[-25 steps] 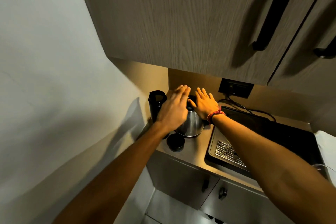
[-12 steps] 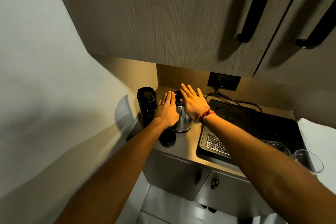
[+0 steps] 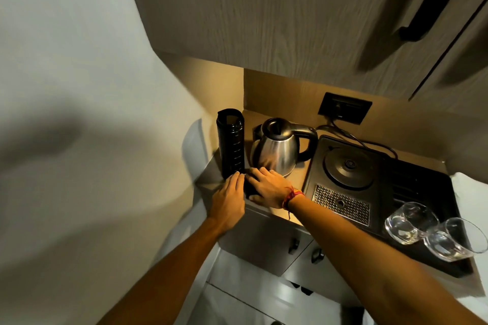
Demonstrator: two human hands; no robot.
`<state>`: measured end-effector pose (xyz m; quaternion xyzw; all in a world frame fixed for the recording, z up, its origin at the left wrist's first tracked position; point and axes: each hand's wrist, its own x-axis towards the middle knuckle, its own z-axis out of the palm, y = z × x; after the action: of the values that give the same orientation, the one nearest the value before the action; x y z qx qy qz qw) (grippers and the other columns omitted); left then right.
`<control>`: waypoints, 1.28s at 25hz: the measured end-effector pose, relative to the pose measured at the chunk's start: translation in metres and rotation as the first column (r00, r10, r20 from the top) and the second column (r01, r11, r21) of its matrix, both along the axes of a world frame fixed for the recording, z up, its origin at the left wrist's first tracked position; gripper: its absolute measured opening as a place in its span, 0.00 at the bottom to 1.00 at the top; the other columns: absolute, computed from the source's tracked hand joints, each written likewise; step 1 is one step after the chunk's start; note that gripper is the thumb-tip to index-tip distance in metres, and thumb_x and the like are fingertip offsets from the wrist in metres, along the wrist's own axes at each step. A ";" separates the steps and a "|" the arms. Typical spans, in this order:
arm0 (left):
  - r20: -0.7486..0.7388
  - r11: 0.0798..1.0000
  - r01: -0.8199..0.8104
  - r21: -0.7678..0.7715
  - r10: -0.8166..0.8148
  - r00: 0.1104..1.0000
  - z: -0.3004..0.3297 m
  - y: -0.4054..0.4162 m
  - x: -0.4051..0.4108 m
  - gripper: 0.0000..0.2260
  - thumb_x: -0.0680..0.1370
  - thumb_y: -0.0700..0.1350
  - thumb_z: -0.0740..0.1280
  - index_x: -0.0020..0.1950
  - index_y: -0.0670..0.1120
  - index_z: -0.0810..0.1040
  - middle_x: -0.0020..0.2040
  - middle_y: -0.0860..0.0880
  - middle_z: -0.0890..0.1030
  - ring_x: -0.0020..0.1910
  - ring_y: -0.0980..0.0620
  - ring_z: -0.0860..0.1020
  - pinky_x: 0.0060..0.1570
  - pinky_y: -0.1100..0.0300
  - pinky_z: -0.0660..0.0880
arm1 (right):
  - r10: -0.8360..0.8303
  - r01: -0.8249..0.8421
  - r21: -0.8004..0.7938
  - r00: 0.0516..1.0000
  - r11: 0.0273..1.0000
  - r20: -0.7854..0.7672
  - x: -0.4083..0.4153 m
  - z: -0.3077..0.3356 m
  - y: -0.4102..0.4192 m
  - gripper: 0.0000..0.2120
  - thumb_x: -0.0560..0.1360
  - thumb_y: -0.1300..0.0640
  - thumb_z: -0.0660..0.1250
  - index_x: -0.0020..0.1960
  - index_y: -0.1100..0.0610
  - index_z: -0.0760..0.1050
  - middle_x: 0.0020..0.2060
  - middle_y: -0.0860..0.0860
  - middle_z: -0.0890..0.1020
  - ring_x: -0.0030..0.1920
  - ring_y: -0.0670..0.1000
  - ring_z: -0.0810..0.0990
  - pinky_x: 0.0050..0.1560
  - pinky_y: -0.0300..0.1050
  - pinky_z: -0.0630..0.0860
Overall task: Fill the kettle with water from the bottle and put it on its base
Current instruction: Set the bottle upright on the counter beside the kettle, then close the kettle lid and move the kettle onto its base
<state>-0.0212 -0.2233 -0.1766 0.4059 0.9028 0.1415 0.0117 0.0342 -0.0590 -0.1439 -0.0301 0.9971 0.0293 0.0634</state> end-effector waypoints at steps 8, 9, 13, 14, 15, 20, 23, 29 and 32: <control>-0.074 0.991 -0.126 -0.042 0.123 0.990 0.021 -0.035 -0.033 0.32 0.76 0.52 0.68 0.76 0.41 0.62 0.74 0.41 0.69 0.73 0.43 0.67 0.72 0.51 0.64 | -0.013 -0.017 -0.148 0.980 0.989 -0.196 0.005 0.027 -0.011 0.37 0.69 0.39 0.65 0.72 0.57 0.64 0.60 0.54 0.72 0.55 0.55 0.74 0.52 0.51 0.80; -0.070 0.990 -0.138 -0.017 0.137 0.988 0.026 -0.037 -0.038 0.33 0.76 0.54 0.68 0.76 0.41 0.63 0.73 0.41 0.70 0.72 0.43 0.68 0.71 0.51 0.65 | 0.006 -0.048 -0.135 0.955 0.990 -0.296 0.006 0.044 -0.005 0.38 0.68 0.38 0.65 0.71 0.57 0.64 0.60 0.54 0.72 0.54 0.55 0.74 0.51 0.52 0.79; -0.068 0.979 -0.179 0.098 0.186 0.980 0.044 -0.032 -0.052 0.31 0.74 0.59 0.65 0.71 0.42 0.68 0.67 0.43 0.75 0.66 0.45 0.72 0.64 0.52 0.71 | -0.176 0.011 -0.278 0.797 0.960 -0.577 -0.021 0.120 0.007 0.37 0.71 0.36 0.64 0.73 0.54 0.60 0.64 0.55 0.68 0.62 0.54 0.68 0.63 0.49 0.75; -0.061 0.977 -0.189 0.098 0.196 0.979 0.049 -0.029 -0.053 0.32 0.74 0.59 0.66 0.72 0.42 0.67 0.68 0.42 0.74 0.67 0.45 0.72 0.65 0.52 0.72 | -0.265 0.047 -0.374 0.786 0.926 -0.559 -0.030 0.137 0.004 0.37 0.71 0.36 0.63 0.74 0.52 0.59 0.66 0.55 0.67 0.66 0.55 0.66 0.68 0.49 0.70; -0.049 0.976 -0.200 0.090 0.205 0.978 0.053 -0.027 -0.054 0.34 0.74 0.60 0.67 0.73 0.41 0.66 0.70 0.42 0.73 0.69 0.44 0.71 0.66 0.50 0.72 | -0.311 0.073 -0.432 0.802 0.899 -0.511 -0.041 0.149 0.000 0.38 0.72 0.35 0.63 0.75 0.52 0.58 0.68 0.54 0.67 0.69 0.56 0.63 0.71 0.50 0.67; -0.042 0.971 -0.213 0.110 0.218 0.975 0.073 -0.017 -0.063 0.40 0.73 0.64 0.69 0.74 0.40 0.63 0.71 0.41 0.71 0.70 0.44 0.70 0.67 0.50 0.71 | -0.188 0.125 -0.267 0.956 0.956 -0.227 -0.075 0.166 -0.015 0.37 0.77 0.41 0.61 0.79 0.54 0.52 0.76 0.58 0.59 0.76 0.62 0.56 0.75 0.58 0.60; -0.054 0.972 -0.204 0.118 0.212 0.976 0.083 -0.014 -0.066 0.40 0.73 0.64 0.68 0.75 0.40 0.63 0.72 0.40 0.70 0.72 0.44 0.69 0.69 0.49 0.70 | -0.190 0.140 -0.227 0.958 0.964 -0.216 -0.083 0.167 -0.016 0.35 0.78 0.40 0.59 0.78 0.55 0.53 0.73 0.58 0.61 0.72 0.62 0.63 0.72 0.57 0.66; -0.324 0.922 -0.116 0.369 0.245 0.914 0.113 -0.012 -0.050 0.26 0.74 0.61 0.66 0.64 0.44 0.70 0.57 0.44 0.75 0.54 0.47 0.74 0.51 0.53 0.75 | -0.230 0.139 -0.271 0.910 0.953 -0.344 -0.059 0.141 -0.004 0.42 0.75 0.30 0.54 0.79 0.50 0.43 0.79 0.56 0.54 0.76 0.60 0.59 0.72 0.57 0.63; -0.438 0.904 0.243 0.350 -0.071 0.896 0.120 0.014 -0.026 0.22 0.75 0.55 0.66 0.63 0.45 0.70 0.54 0.46 0.73 0.49 0.50 0.70 0.45 0.57 0.74 | -0.308 0.219 -0.271 0.884 0.937 -0.352 -0.028 0.120 0.030 0.41 0.76 0.30 0.50 0.79 0.53 0.46 0.78 0.57 0.57 0.75 0.58 0.61 0.73 0.56 0.64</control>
<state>-0.0472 -0.2094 -0.0567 0.4936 0.8001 0.2302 -0.2513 0.0062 -0.0287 -0.0243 0.1060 0.9812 -0.0863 -0.1363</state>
